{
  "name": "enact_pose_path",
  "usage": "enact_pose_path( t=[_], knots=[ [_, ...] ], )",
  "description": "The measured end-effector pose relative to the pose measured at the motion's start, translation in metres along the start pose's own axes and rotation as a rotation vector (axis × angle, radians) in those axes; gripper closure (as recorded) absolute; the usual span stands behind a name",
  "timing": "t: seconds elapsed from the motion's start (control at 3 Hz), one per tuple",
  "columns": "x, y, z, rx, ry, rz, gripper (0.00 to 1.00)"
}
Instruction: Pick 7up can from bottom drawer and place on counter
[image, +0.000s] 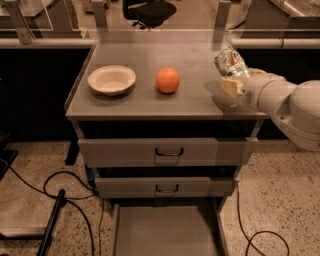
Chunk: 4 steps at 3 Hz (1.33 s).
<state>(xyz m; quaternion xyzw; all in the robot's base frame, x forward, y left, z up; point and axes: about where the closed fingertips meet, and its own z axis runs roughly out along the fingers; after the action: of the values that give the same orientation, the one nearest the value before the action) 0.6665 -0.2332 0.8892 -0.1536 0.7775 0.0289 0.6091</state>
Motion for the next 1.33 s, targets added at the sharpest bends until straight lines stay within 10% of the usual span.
enact_pose_path(
  t=[1.33],
  knots=[
    [0.032,0.01,0.022,-0.174,0.193,0.04,1.0]
  ],
)
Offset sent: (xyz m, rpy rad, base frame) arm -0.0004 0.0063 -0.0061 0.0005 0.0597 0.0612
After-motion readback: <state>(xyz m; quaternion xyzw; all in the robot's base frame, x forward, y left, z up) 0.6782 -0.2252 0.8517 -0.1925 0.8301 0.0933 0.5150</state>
